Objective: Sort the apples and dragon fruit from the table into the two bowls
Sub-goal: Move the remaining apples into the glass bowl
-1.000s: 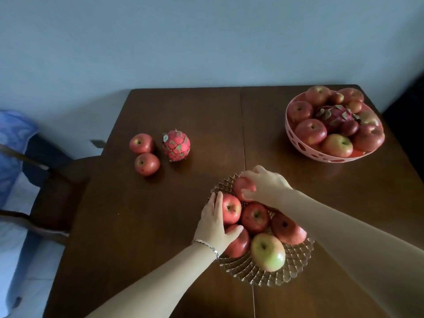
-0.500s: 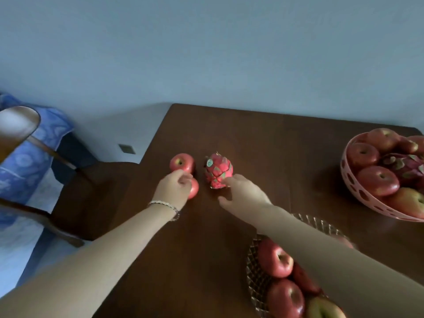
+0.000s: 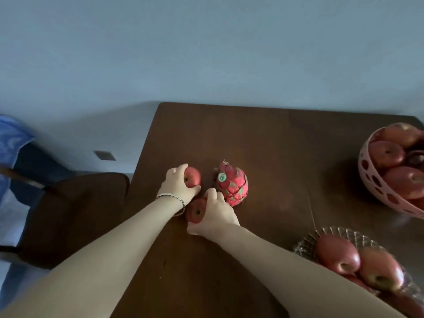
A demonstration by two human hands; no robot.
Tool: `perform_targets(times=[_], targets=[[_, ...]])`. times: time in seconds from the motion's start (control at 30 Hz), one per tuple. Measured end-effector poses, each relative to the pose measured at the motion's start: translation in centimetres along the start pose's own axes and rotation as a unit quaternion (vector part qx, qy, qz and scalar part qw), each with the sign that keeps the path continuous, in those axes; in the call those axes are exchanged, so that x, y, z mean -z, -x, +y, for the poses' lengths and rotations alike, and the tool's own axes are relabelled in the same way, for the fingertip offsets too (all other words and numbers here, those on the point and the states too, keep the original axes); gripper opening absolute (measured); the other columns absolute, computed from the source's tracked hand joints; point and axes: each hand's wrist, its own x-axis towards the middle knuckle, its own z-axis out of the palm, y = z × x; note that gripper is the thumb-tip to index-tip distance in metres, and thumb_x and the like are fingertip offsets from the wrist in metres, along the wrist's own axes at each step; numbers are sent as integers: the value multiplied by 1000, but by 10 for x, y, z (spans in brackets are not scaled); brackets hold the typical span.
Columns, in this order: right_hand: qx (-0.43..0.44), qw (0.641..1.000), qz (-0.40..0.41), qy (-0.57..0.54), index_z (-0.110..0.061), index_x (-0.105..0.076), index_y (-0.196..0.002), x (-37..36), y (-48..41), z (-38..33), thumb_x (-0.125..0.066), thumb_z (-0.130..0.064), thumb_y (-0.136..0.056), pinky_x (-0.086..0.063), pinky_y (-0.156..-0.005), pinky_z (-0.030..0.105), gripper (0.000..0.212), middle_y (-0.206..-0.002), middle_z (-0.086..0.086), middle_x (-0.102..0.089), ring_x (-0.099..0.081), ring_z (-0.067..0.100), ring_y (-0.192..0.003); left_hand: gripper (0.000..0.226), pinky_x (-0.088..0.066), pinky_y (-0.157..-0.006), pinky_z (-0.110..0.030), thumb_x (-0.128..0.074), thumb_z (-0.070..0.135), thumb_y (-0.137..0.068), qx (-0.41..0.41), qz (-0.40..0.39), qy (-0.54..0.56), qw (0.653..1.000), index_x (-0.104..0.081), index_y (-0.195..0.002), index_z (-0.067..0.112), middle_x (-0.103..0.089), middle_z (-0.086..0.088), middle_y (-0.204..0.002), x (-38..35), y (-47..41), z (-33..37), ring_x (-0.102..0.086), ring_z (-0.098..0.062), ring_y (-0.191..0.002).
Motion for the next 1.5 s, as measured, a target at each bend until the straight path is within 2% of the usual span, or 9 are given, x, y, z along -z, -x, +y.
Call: perform_targets(times=[0.13,0.33,0.5,0.63,0.77,1.0,1.2,1.37,1.5], targets=[[43,999,16,-14,-24,-34,-123,25,30,13,-76,-41,-60,-54,-81,34,77,-115,-1,-33,-55,24,-97,78,-45,-98,-49,-73,30,-74,12,-10,0,1000,-28,-138,30,-27,-11,-145,-13,-8,2,-49,-41,-119],[63,997,37,-37,-36,-38,-121,68,86,57,-76,-42,-61,-51,-84,24,72,-116,-5,-30,-51,17,-100,75,-48,-85,-43,-74,39,-70,27,68,18,997,-33,-132,30,-35,-9,-136,-24,44,14,-53,-40,-110],[26,992,100,-78,-42,-41,-105,103,132,116,-81,-41,-54,-45,-82,21,65,-104,-4,-56,-56,12,-93,73,-50,-80,-35,-76,44,-66,-55,47,81,994,-37,-126,36,-39,0,-125,-41,126,46,-57,-28,-103],[-11,983,152,-106,-38,-46,-103,127,165,165,-84,-42,-51,-49,-81,27,65,-100,-7,-59,-59,11,-91,79,-51,-86,-34,-76,47,-63,-165,-12,36,986,-34,-129,40,-41,8,-125,-67,183,75,-54,-17,-110],[-35,971,187,-142,-33,-50,-101,136,181,203,-84,-43,-56,-49,-76,26,58,-94,-6,-62,-61,12,-87,85,-51,-89,-34,-73,51,-62,-209,-33,-8,977,-28,-133,39,-38,11,-132,-104,229,103,-51,-14,-116],[38,987,128,-88,-29,-54,-117,126,171,231,-63,-42,-81,-37,-101,29,39,-108,-6,-53,-37,12,-114,83,-51,-85,-30,-70,54,-65,-188,-29,-92,977,-25,-131,33,-41,14,-132,-166,278,133,-54,-15,-108],[112,990,80,-39,-24,-54,-121,133,171,245,-56,-34,-89,-34,-100,27,34,-121,-1,-57,-39,17,-117,92,-47,-89,-30,-67,58,-68,-165,-33,-130,977,-19,-139,26,-40,9,-137,-188,289,139,-49,-17,-116],[151,981,97,-74,-19,-57,-124,131,167,242,-58,-27,-89,-36,-95,18,36,-121,4,-50,-50,17,-112,88,-46,-96,-28,-67,56,-71,-150,-77,-26,985,-22,-140,25,-31,1,-139,-190,285,135,-45,-16,-123],[186,977,82,-61,-18,-56,-125,128,159,234,-57,-28,-90,-32,-103,25,37,-124,4,-54,-44,20,-119,84,-39,-96,-22,-63,57,-74,-101,-71,104,987,-24,-140,21,-38,0,-138,-192,285,133,-45,-13,-120]])
